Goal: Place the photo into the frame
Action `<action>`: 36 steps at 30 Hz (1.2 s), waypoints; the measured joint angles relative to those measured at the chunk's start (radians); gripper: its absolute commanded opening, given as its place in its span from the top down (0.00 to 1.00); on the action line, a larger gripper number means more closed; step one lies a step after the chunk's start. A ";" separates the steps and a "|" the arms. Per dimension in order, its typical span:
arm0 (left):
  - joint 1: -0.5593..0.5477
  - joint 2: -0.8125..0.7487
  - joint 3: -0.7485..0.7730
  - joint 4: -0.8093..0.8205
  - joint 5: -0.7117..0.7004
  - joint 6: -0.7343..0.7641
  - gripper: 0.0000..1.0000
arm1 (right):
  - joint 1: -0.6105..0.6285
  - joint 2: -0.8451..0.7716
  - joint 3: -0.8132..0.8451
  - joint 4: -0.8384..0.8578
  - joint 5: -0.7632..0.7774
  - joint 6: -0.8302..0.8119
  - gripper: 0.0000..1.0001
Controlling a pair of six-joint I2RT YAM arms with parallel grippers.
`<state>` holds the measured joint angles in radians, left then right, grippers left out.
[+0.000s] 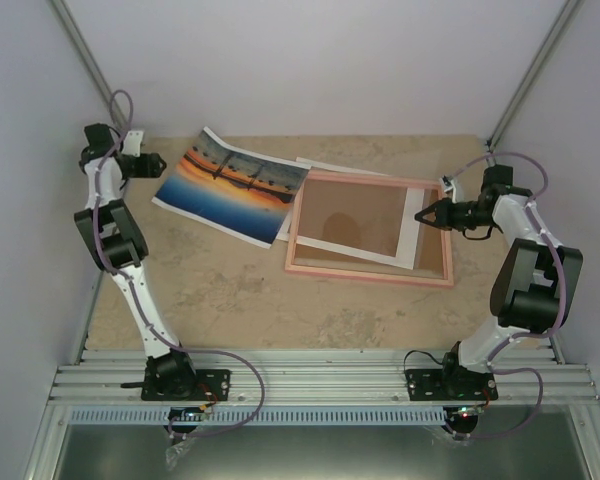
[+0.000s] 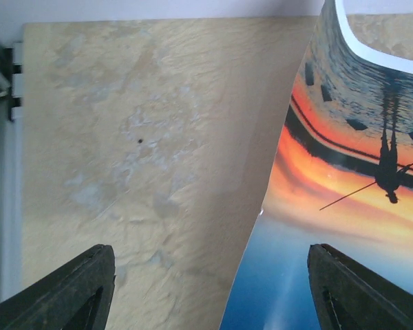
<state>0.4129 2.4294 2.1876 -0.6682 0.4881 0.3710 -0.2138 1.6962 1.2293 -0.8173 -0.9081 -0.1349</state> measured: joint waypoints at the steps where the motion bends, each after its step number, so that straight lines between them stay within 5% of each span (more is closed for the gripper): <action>1: -0.003 0.017 0.017 -0.004 0.011 -0.004 0.23 | 0.000 0.000 0.000 0.000 0.000 0.000 0.99; 8: -0.022 0.098 0.029 -0.043 0.057 -0.033 0.44 | 0.000 0.000 0.000 0.000 0.000 0.000 1.00; 15: -0.029 0.120 0.021 -0.068 0.069 -0.027 0.86 | 0.000 0.003 0.000 0.000 0.002 0.000 0.99; 19: -0.022 0.120 -0.008 -0.056 0.068 -0.027 1.00 | 0.000 0.005 0.000 0.000 0.005 -0.002 0.99; 29: 0.061 0.035 -0.106 -0.011 0.003 -0.027 0.98 | 0.000 0.007 0.000 -0.015 0.009 -0.009 1.00; 32: 0.089 0.001 -0.137 0.006 -0.026 -0.012 0.48 | 0.000 0.008 0.004 -0.030 0.021 -0.021 0.99; 36: 0.105 -0.079 -0.248 0.049 -0.060 -0.005 0.32 | 0.000 0.021 0.037 -0.072 0.027 -0.060 0.99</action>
<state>0.5179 2.3501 1.9396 -0.6189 0.4278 0.3656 -0.2138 1.7168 1.2663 -0.8890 -0.8814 -0.1947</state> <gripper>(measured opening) 0.615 0.024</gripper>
